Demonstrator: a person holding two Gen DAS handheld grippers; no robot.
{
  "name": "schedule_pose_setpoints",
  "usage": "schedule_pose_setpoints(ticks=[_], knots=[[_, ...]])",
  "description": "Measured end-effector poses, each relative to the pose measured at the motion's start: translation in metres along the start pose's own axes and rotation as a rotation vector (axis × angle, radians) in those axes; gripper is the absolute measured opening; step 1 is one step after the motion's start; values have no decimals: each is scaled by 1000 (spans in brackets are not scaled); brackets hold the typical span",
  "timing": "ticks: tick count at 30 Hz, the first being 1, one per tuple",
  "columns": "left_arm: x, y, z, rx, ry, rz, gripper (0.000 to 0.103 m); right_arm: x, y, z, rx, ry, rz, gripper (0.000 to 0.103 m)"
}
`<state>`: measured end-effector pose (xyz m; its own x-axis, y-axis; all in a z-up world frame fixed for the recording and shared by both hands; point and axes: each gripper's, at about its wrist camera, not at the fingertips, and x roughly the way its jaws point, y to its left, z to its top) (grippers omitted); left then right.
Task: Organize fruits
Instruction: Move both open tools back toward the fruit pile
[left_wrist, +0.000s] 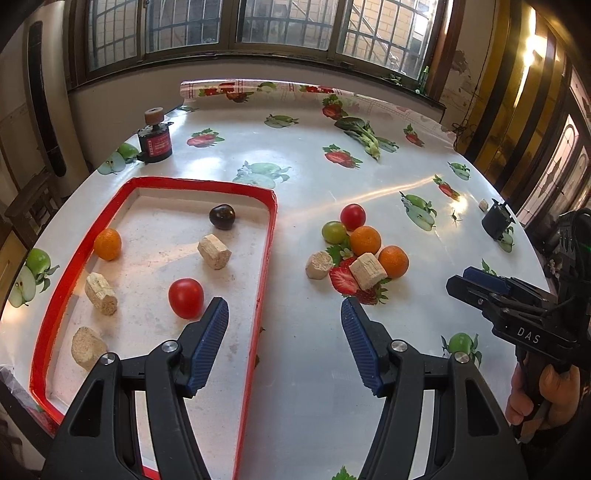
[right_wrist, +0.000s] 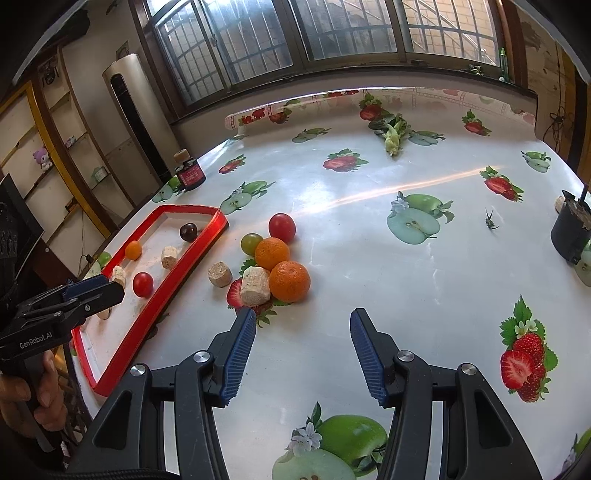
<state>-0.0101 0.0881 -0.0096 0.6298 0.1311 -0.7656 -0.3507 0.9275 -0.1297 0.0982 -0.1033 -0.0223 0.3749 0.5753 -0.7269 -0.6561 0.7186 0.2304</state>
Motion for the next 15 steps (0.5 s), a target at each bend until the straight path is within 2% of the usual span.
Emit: schedule_pose_setpoints(ticks=[9, 15], knots=[[45, -29, 4, 68, 64, -44, 62, 14, -6, -1, -13, 27, -8, 55], [80, -30, 19, 72, 103, -37, 60, 31, -6, 6, -35, 51, -3, 54]])
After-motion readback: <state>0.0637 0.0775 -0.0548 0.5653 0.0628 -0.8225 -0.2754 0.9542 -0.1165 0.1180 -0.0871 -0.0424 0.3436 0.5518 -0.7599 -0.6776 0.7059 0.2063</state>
